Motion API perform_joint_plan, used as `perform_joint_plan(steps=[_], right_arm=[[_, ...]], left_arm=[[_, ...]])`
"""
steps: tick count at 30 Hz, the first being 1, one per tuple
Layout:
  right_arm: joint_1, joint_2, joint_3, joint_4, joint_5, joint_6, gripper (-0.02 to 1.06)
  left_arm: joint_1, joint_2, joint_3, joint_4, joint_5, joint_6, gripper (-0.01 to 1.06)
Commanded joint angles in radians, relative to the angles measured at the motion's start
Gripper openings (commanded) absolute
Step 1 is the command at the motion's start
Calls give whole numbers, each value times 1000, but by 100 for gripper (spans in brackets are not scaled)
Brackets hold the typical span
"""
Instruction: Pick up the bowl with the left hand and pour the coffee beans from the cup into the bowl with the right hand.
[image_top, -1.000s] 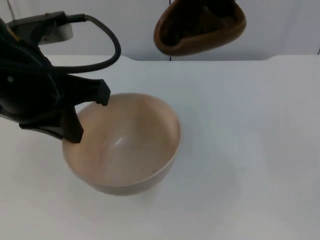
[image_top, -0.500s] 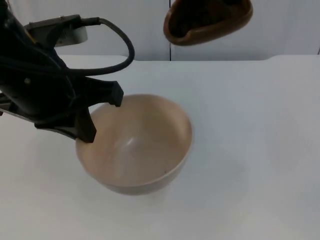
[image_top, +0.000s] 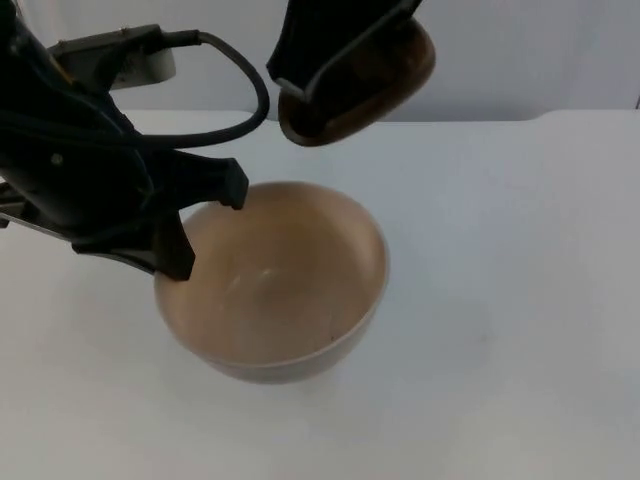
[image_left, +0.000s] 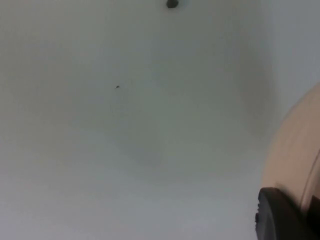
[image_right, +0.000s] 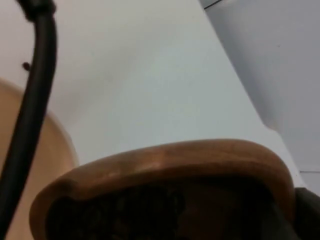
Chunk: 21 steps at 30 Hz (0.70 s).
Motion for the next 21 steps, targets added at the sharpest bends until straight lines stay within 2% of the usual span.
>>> perform_joint_plan(steps=[1, 9, 21], right_arm=[[10, -1, -2, -43, -3, 10, 0], [48, -1, -2, -167, -3, 7, 0], [78, -1, -2, -270, -3, -54, 0]], left_arm=[[-7, -1, -6, -13, -11, 0, 0], [-7, -1, -6, -13, -13, 0, 0], [-7, -1, -6, -8, -13, 0, 0]])
